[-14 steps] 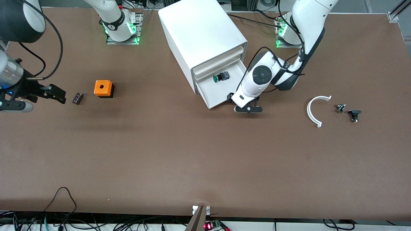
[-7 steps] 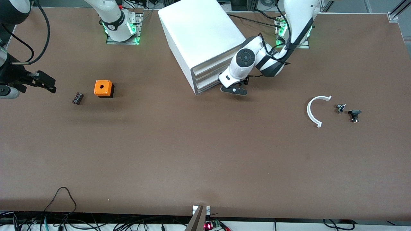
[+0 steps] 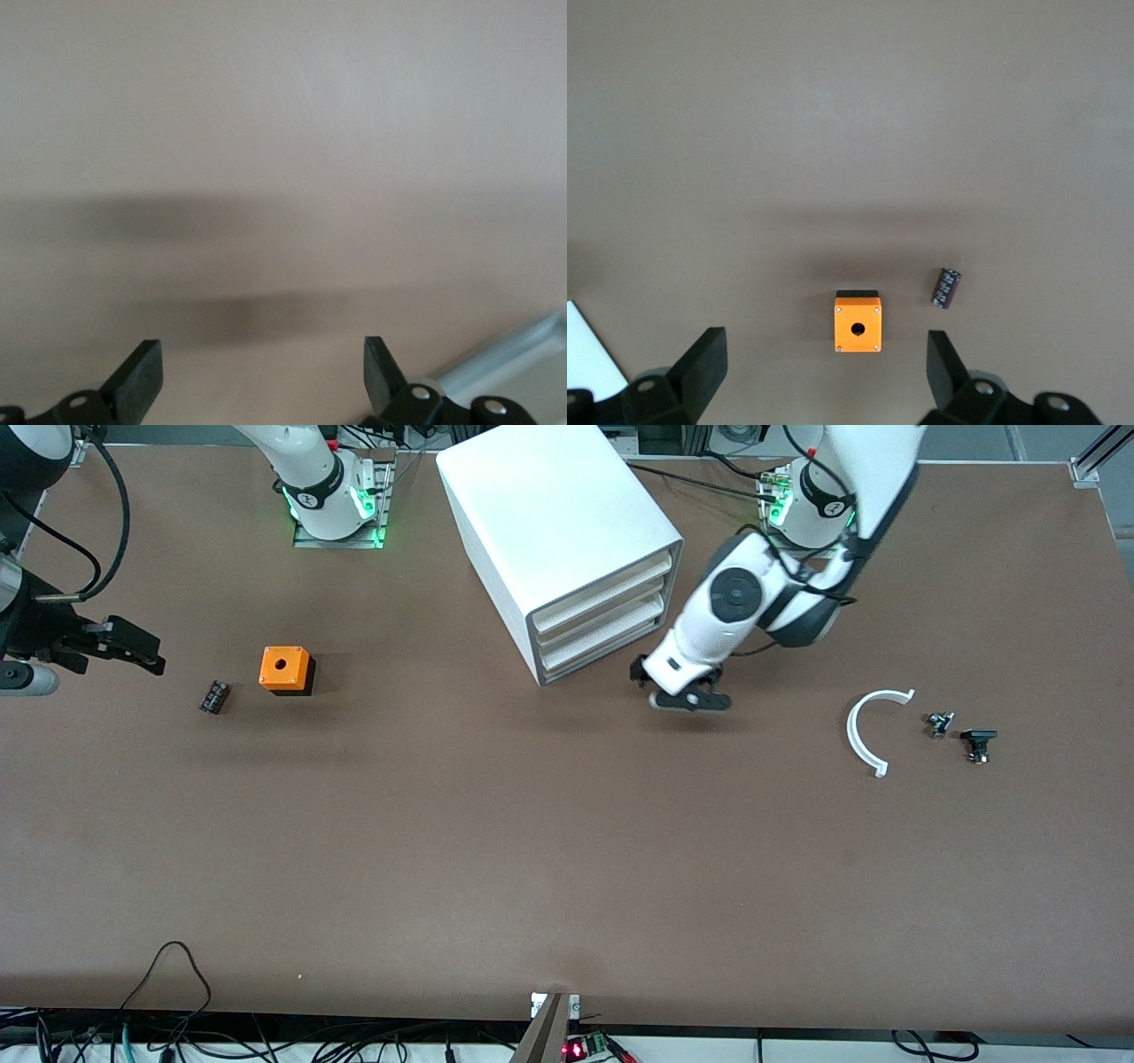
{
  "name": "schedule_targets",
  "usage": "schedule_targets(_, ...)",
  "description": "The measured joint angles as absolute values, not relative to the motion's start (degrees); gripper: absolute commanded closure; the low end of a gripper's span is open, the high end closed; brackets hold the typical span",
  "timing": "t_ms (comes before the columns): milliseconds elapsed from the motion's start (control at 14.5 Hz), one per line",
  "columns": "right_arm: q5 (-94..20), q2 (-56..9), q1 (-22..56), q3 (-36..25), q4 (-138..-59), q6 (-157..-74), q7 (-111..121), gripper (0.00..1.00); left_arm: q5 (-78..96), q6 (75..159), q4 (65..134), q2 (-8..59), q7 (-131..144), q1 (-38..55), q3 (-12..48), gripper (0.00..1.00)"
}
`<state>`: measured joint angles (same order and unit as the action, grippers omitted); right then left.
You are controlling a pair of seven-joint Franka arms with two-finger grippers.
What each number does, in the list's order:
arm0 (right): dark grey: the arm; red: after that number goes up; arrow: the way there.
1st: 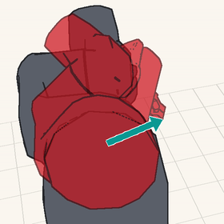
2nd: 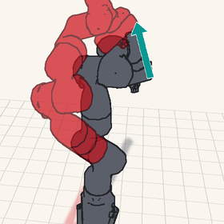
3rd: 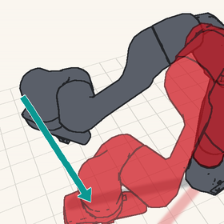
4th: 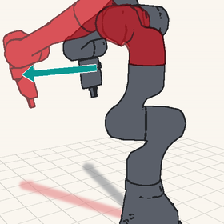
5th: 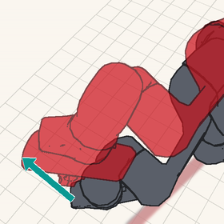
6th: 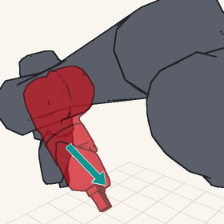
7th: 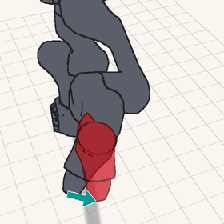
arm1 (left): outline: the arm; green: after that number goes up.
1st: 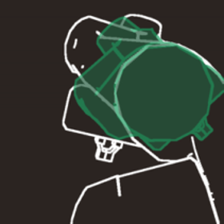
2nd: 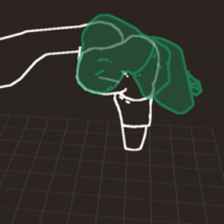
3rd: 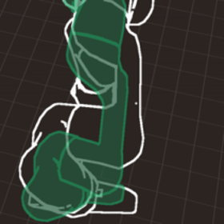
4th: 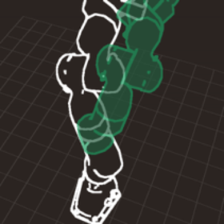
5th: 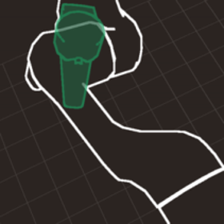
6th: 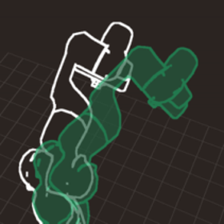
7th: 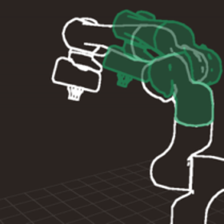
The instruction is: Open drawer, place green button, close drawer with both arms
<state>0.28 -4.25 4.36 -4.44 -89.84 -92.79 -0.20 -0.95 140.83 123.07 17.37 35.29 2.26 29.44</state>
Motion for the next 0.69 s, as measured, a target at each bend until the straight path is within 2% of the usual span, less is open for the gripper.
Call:
schedule_targets(277, 0.2, -4.2, 4.3, -4.5, -89.8, -92.8, -0.1, 0.00, -0.9, 137.0, 119.7, 8.7, 34.9, -5.4, 29.3, 0.00)
schedule_targets(484, 1.6, -4.1, 4.3, -4.4, -89.8, -92.7, -0.1, 0.00, -1.0, 122.3, 113.7, 2.6, 27.6, -6.4, 26.7, 0.00)
schedule_targets(691, 2.0, -4.1, 4.4, -4.4, -89.8, -92.7, 0.0, 0.00, -1.0, 106.8, 105.8, -0.8, 13.9, -6.6, 19.7, 0.00)
